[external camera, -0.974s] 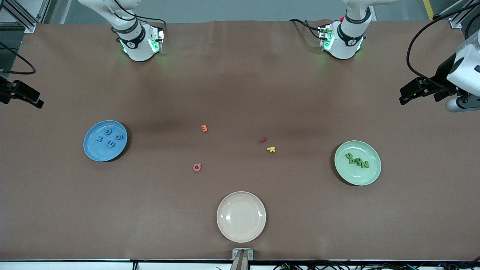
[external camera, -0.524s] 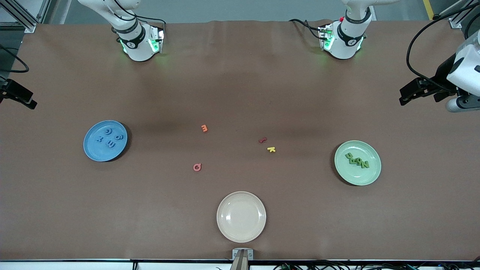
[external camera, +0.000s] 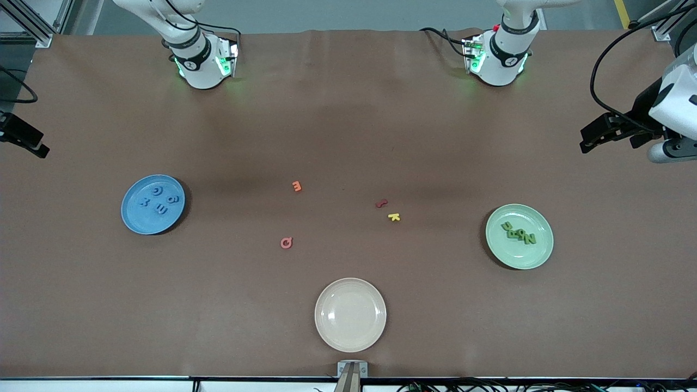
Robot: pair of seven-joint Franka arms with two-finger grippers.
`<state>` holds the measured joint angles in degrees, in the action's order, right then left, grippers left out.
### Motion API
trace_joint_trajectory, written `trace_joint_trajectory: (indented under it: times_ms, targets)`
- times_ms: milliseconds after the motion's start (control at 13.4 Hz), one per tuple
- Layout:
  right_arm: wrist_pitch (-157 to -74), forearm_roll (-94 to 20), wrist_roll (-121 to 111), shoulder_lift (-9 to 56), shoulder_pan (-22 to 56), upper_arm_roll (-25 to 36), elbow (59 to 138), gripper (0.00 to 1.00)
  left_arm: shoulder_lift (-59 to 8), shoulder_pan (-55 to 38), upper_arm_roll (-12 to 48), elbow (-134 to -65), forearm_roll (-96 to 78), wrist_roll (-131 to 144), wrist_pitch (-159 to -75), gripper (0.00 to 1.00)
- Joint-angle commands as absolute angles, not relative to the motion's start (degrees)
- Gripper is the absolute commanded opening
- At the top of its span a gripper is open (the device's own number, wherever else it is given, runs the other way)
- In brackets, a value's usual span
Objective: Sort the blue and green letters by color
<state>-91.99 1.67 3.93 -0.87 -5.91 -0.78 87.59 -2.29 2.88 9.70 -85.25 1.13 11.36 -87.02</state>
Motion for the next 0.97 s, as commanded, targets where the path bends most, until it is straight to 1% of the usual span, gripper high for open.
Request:
trace_joint_trajectory:
  times_ms: [0, 899]
  targets:
    - [-91.32, 0.88, 4.57, 0.09, -6.77, -1.58, 85.43, 1.0, -1.93, 3.16, 9.84, -85.34, 0.44, 10.2, -87.45, 1.0]
    - [-90.27, 0.88, 4.48, 0.09, -6.68, -1.58, 84.11, 1.0, -1.93, 3.16, 9.84, -85.34, 0.44, 10.2, -87.45, 1.0]
